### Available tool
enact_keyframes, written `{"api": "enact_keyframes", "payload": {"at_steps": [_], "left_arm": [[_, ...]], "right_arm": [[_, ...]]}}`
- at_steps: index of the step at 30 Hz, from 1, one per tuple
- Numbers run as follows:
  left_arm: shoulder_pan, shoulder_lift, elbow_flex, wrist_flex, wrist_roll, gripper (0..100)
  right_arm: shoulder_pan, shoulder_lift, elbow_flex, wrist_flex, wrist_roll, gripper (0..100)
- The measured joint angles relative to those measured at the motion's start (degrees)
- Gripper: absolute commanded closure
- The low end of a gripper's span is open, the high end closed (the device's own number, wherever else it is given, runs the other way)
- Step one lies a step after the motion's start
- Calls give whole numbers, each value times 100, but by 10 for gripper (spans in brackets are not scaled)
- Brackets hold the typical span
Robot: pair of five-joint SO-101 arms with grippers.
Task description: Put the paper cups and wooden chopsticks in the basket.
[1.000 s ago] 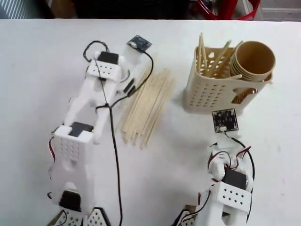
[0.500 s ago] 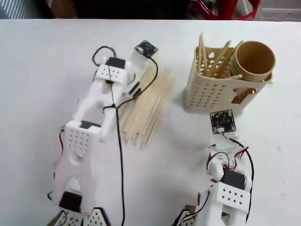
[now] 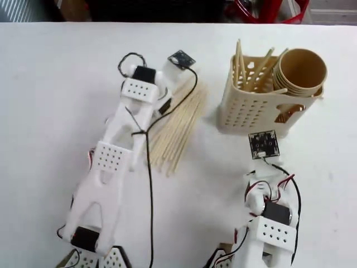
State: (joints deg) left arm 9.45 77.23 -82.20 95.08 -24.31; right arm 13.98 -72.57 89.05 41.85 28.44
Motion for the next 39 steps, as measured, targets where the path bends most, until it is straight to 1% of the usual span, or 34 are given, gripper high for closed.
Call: {"api": "enact_keyframes", "payload": {"at_steps": [5, 9, 15, 22, 26, 34, 37, 39], "left_arm": [[0, 352, -1037, 580, 0, 978], [-70, 290, -1064, 695, 404, 978], [-422, -571, -1064, 712, 1055, 978], [-343, -1547, -1064, 712, 1371, 978], [0, -2013, -1064, 721, 1495, 978], [1116, -2884, -1064, 703, 1741, 978], [1468, -3297, -1064, 360, 1741, 978], [1697, -3613, -1064, -44, 1741, 978]], "right_arm": [[0, 0, 79, -246, 0, 981], [0, 0, 114, -360, 0, 981], [0, 0, 114, -378, 0, 981], [0, 0, 114, -378, 0, 981], [0, 0, 114, -378, 0, 981], [0, 0, 114, -378, 0, 981], [0, 0, 114, -378, 0, 981], [0, 0, 114, -378, 0, 981]]}}
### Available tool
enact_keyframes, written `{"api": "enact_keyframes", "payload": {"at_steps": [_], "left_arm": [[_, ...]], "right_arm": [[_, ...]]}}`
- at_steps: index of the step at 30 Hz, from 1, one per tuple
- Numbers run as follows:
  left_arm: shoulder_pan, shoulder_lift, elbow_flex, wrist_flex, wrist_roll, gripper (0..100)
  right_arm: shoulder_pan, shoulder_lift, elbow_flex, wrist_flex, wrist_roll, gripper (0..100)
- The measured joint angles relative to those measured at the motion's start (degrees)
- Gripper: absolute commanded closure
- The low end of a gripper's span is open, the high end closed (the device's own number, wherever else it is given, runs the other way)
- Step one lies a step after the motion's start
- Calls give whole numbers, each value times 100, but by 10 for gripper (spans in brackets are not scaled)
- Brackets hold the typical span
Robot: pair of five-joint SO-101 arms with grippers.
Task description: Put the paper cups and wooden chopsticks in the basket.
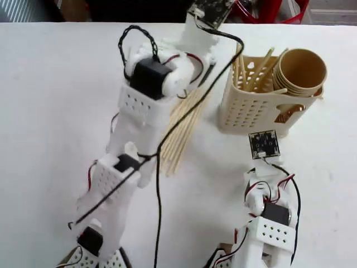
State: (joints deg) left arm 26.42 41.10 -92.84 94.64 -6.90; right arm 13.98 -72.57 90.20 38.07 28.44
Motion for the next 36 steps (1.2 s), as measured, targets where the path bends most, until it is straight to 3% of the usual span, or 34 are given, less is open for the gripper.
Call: {"api": "enact_keyframes", "payload": {"at_steps": [7, 18, 21, 27, 36], "left_arm": [[1037, -1081, -9, -1125, -598, 978], [2277, -1609, -62, -949, -695, 979], [2286, -1591, -35, -1292, -695, 980], [1846, -826, 642, -3024, -695, 979], [1521, 9, 1503, -4316, -695, 976]], "right_arm": [[0, -246, 0, 0, -44, 981], [255, -2884, 563, 1196, -440, 981], [237, -2875, 563, 1266, -440, 981], [211, -2875, 563, 1257, -440, 981], [211, -2980, 615, 1257, -440, 981]]}}
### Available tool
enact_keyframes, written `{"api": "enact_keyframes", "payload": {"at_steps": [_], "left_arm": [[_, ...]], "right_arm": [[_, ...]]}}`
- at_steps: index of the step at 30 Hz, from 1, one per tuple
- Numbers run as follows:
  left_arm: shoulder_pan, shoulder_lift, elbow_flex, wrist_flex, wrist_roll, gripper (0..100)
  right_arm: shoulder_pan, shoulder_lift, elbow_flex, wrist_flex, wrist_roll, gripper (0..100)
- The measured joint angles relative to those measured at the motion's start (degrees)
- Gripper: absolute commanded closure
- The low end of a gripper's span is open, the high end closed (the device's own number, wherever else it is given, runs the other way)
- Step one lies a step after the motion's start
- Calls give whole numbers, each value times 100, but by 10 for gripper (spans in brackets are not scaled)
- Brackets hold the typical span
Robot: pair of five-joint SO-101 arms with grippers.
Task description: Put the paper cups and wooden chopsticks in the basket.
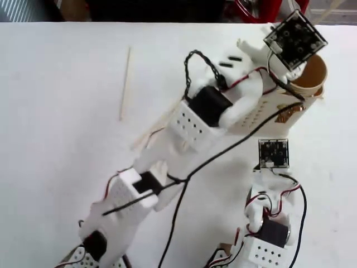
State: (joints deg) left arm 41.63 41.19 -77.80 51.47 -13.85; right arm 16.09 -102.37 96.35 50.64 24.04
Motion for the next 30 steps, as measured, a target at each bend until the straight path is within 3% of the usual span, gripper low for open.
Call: {"api": "enact_keyframes", "payload": {"at_steps": [8, 20, 24, 27, 30], "left_arm": [[-334, 527, 62, -422, 0, 976], [-545, 607, 62, -290, 62, 970], [-589, 607, 62, -53, 1073, 907], [-738, 607, 62, -9, 2022, 917], [-826, 607, 62, 9, 2145, 923]], "right_arm": [[0, 0, 0, 9, 44, 981], [0, 0, 0, 9, 70, 981], [0, 0, 0, 9, 70, 981], [0, 0, 0, 9, 70, 981], [0, 0, 0, 9, 70, 981]]}}
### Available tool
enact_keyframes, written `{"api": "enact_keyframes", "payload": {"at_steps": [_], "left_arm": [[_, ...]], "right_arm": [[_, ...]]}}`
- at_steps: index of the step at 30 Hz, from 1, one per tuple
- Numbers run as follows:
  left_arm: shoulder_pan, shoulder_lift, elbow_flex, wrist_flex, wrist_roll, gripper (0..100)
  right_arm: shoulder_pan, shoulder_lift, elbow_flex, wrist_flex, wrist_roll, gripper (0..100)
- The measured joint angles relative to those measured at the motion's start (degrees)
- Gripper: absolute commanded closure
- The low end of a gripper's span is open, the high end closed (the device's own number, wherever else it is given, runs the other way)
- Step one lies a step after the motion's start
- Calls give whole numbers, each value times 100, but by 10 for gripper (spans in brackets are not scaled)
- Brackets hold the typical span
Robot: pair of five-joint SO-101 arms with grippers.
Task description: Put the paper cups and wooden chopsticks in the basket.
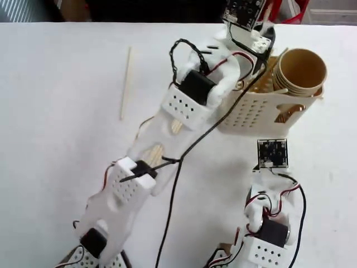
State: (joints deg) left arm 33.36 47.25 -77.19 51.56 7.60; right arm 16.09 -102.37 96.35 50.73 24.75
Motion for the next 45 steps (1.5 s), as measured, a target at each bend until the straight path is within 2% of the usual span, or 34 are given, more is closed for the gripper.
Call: {"api": "enact_keyframes", "payload": {"at_steps": [8, 12, 17, 20, 27, 29, 33, 38, 41, 45], "left_arm": [[-229, 0, -62, 308, 0, 924], [-343, 0, -756, 853, -18, 924], [-466, -387, -1495, 1741, -756, 941], [-914, -923, -1521, 2576, -967, 977], [-2611, -1169, -1574, 4668, -2119, 969], [-2971, -1134, -1442, 4967, -2347, 948], [-3631, -1116, -176, 5090, -2567, 902], [-3675, -1222, 2462, 4949, -3059, 891], [-3675, -1222, 3393, 4202, -3059, 891], [-3675, -1073, 3648, 3103, -2813, 891]], "right_arm": [[0, 0, 0, 0, 0, 981], [0, 0, 0, 0, 0, 981], [0, 0, 0, 0, 35, 981], [0, 0, 0, 0, 35, 981], [0, 0, 0, 0, 35, 981], [0, 0, 0, 0, 35, 981], [0, 0, 0, 0, 35, 981], [0, 0, 0, 0, 35, 981], [0, 0, 0, 0, 35, 981], [0, 0, 0, 0, 35, 981]]}}
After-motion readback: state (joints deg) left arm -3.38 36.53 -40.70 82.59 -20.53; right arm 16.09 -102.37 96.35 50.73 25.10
